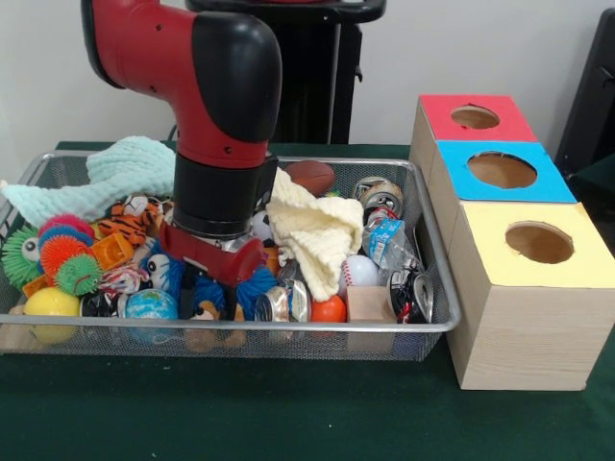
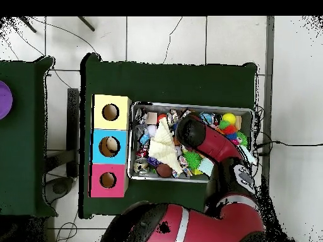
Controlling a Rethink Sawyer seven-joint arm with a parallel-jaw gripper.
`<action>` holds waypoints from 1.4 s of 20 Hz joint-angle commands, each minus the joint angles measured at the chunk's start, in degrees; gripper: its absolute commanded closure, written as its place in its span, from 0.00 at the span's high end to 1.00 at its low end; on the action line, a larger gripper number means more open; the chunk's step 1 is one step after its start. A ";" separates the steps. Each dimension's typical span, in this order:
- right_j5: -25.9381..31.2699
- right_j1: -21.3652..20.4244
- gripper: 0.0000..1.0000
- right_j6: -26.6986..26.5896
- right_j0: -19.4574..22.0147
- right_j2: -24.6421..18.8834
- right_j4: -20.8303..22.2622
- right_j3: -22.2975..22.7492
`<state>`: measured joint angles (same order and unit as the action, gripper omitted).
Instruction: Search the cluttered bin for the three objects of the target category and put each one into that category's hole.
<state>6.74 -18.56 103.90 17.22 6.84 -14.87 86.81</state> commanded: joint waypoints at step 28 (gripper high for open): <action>9.35 10.68 0.00 2.42 -3.11 -1.76 5.16 -18.80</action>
<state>19.55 -12.84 103.92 13.69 11.91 -11.50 75.20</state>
